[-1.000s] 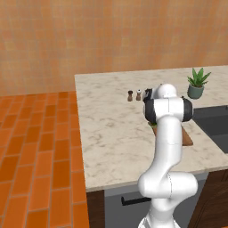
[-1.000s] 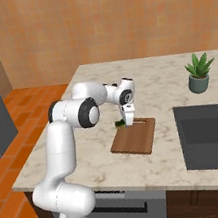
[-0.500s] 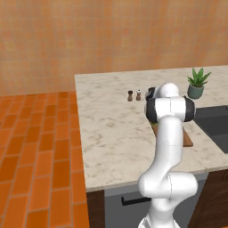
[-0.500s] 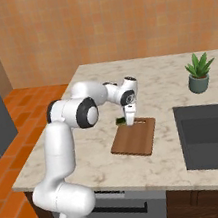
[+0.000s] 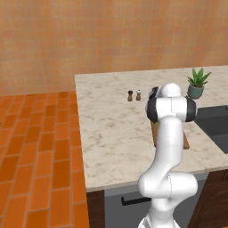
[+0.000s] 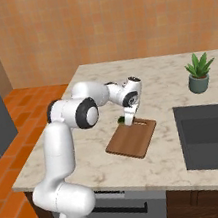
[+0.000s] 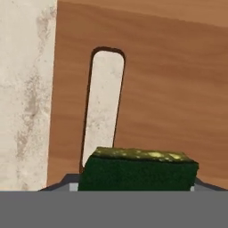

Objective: Pick up the sponge from the counter and clean the cutting board by briefly scrubbing or pressing down on the cutting board. Once finished, release the sponge.

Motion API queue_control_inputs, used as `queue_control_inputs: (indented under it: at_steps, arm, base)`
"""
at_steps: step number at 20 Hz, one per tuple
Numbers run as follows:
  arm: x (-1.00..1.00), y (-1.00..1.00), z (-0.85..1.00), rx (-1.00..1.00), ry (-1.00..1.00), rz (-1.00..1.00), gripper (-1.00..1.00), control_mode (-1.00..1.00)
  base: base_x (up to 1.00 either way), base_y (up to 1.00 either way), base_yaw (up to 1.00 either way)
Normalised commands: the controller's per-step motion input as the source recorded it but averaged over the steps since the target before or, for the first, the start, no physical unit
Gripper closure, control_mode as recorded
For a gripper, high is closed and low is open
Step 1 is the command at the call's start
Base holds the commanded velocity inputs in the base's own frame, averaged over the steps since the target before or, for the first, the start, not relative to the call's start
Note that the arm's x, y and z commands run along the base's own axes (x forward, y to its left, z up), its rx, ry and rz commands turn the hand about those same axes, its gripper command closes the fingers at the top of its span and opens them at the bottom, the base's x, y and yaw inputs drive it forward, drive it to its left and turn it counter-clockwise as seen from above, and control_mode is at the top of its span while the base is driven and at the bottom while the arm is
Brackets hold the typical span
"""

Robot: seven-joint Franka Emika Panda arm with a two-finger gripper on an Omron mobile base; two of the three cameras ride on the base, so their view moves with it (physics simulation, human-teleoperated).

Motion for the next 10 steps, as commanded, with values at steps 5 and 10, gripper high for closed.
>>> queue_control_inputs:
  at_steps: [5,10]
  arm:
    - [-0.36,-0.83,0.04,0.02,-0.02,-0.29,1.0,-1.0]
    - [-0.53,-1.0,-0.26,0.02,-0.04,-0.19,1.0,-1.0]
  base:
    - [0.0,0.0,0.0]
    - [0.0,0.0,0.0]
